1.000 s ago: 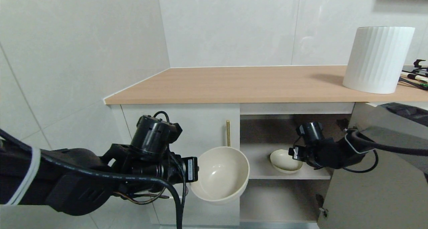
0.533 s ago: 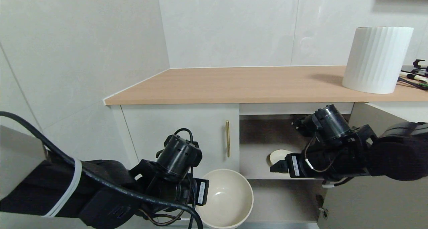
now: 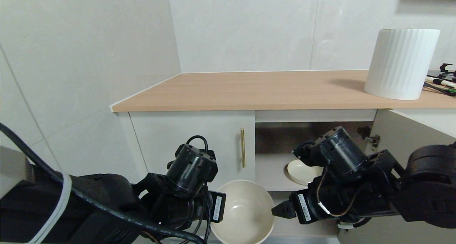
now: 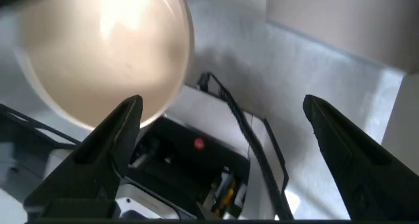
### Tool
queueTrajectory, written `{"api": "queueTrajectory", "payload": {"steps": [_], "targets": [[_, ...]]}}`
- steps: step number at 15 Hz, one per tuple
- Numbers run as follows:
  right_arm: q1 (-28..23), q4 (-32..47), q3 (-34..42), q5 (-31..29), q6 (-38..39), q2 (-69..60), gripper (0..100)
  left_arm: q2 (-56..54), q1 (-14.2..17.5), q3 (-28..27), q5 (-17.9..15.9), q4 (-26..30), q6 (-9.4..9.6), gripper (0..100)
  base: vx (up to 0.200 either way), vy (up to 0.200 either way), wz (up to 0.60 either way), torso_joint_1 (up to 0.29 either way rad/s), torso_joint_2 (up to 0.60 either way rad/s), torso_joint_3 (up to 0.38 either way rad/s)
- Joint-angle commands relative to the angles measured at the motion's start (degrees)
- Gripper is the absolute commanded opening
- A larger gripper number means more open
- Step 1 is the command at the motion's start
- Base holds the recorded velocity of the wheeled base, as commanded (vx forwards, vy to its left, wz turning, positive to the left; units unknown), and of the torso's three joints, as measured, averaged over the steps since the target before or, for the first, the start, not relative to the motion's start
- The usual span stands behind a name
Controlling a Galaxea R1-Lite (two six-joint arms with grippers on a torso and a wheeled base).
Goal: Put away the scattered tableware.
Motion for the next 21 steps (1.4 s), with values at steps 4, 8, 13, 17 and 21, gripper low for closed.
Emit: {"api": "queueTrajectory", "payload": {"steps": [4,8,13,17,21], "targets": [[0.34,-3.1,-0.18,-0.52,0.25,6.26,100,-1.61,-1.31,0.57,-0.01,-0.11,0.05,0,0.0,0.0,0.0,0.0,0.0,0.0],[0.34,-4.68,-0.27,-0.52,0.95,6.7,0,-1.61,-1.66,0.66,-0.01,-0.19,0.05,0,0.0,0.0,0.0,0.0,0.0,0.0],[0.34,-4.6,-0.18,-0.43,1.57,6.43,0,-1.61,-1.92,0.84,-0.01,-0.11,0.05,0,0.0,0.0,0.0,0.0,0.0,0.0],[0.43,-4.6,-0.09,-0.52,1.57,6.52,0,-1.61,-1.92,0.84,-0.01,-0.19,0.05,0,0.0,0.0,0.0,0.0,0.0,0.0],[0.43,-4.6,-0.09,-0.52,1.48,6.7,0,-1.61,-1.92,1.19,-0.01,-0.11,0.23,0,0.0,0.0,0.0,0.0,0.0,0.0]]}}
